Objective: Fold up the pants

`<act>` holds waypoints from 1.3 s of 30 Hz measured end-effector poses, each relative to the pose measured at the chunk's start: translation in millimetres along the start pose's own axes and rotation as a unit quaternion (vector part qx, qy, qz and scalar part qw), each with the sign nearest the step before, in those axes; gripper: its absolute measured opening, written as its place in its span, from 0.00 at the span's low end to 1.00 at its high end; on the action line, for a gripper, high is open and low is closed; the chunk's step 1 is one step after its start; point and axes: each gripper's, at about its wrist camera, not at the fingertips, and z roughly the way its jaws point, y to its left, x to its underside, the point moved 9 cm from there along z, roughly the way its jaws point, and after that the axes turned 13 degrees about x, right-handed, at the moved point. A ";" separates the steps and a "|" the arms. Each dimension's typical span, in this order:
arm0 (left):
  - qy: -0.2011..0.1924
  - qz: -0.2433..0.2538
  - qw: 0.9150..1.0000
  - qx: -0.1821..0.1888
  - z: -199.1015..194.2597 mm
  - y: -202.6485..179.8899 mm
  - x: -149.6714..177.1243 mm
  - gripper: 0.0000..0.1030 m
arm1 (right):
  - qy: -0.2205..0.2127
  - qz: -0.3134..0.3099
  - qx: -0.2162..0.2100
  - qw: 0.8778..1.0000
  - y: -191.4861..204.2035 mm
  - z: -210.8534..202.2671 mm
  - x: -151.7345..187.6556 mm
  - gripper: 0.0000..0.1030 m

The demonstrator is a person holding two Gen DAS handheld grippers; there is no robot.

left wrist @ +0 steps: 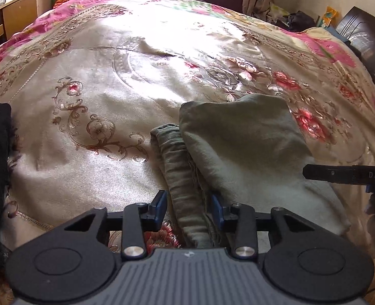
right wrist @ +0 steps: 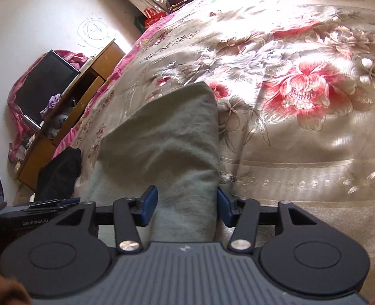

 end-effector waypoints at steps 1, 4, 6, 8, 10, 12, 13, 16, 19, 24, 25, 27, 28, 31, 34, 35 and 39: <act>-0.001 -0.003 1.000 0.003 -0.6 0.3 -0.5 0.54 | 0.002 -0.004 -0.004 1.000 1.2 0.3 0.2 0.51; 0.003 -0.007 1.000 -0.011 7.6 8.0 1.5 0.59 | 0.005 -0.017 -0.010 1.000 4.0 5.3 1.5 0.51; 0.001 -0.024 1.000 -0.006 15.2 12.3 3.7 0.61 | 0.005 -0.010 -0.017 1.000 7.3 9.2 0.2 0.52; -0.001 -0.032 0.999 0.008 18.6 9.6 2.4 0.63 | 0.006 -0.013 -0.024 1.000 12.6 15.2 -1.0 0.56; 0.001 -0.019 1.000 0.013 21.1 2.1 0.3 0.62 | 0.007 -0.012 -0.028 1.000 15.9 20.1 -2.1 0.55; 0.003 0.001 1.000 0.007 23.1 -4.1 -0.4 0.60 | 0.004 -0.010 -0.021 1.000 16.5 20.2 -3.5 0.36; 0.006 0.011 1.000 0.001 25.4 -6.5 -0.5 0.59 | 0.006 -0.011 -0.012 1.000 14.9 19.9 -3.8 0.21; 0.012 0.039 0.999 -0.006 34.4 -17.2 -2.1 0.53 | 0.015 0.005 -0.015 1.000 7.3 9.7 -3.6 0.15; 0.010 0.052 0.998 0.020 46.3 -38.2 -8.2 0.52 | 0.003 -0.006 0.008 1.000 -4.2 -9.1 -3.2 0.14; 0.017 0.088 0.993 0.075 82.3 -91.0 -21.0 0.52 | -0.016 0.011 0.077 0.997 -55.8 -40.3 -12.8 0.14; 0.021 0.098 0.992 0.079 89.9 -101.5 -22.8 0.53 | -0.013 0.019 0.094 0.995 -68.0 -44.0 -15.3 0.16; 0.022 0.118 0.990 0.070 100.2 -117.1 -25.8 0.55 | -0.002 0.041 0.119 0.992 -91.4 -50.3 -18.4 0.22; 0.021 0.126 0.990 0.063 101.8 -121.6 -26.6 0.55 | -0.004 0.045 0.125 0.991 -97.6 -54.7 -19.1 0.24; 0.019 0.131 0.991 0.035 98.1 -121.4 -25.5 0.61 | -0.033 0.015 0.169 0.985 -100.3 -72.4 -18.9 0.30; 0.013 0.116 0.993 0.015 89.2 -116.1 -23.5 0.63 | -0.063 -0.010 0.201 0.978 -93.1 -87.1 -15.6 0.30; 0.008 0.115 0.993 0.005 85.2 -115.3 -23.4 0.63 | -0.070 -0.015 0.210 0.975 -91.8 -91.3 -13.9 0.30; -0.009 0.133 0.990 -0.037 68.1 -115.0 -21.0 0.64 | -0.082 -0.016 0.219 0.972 -85.9 -100.1 -9.2 0.30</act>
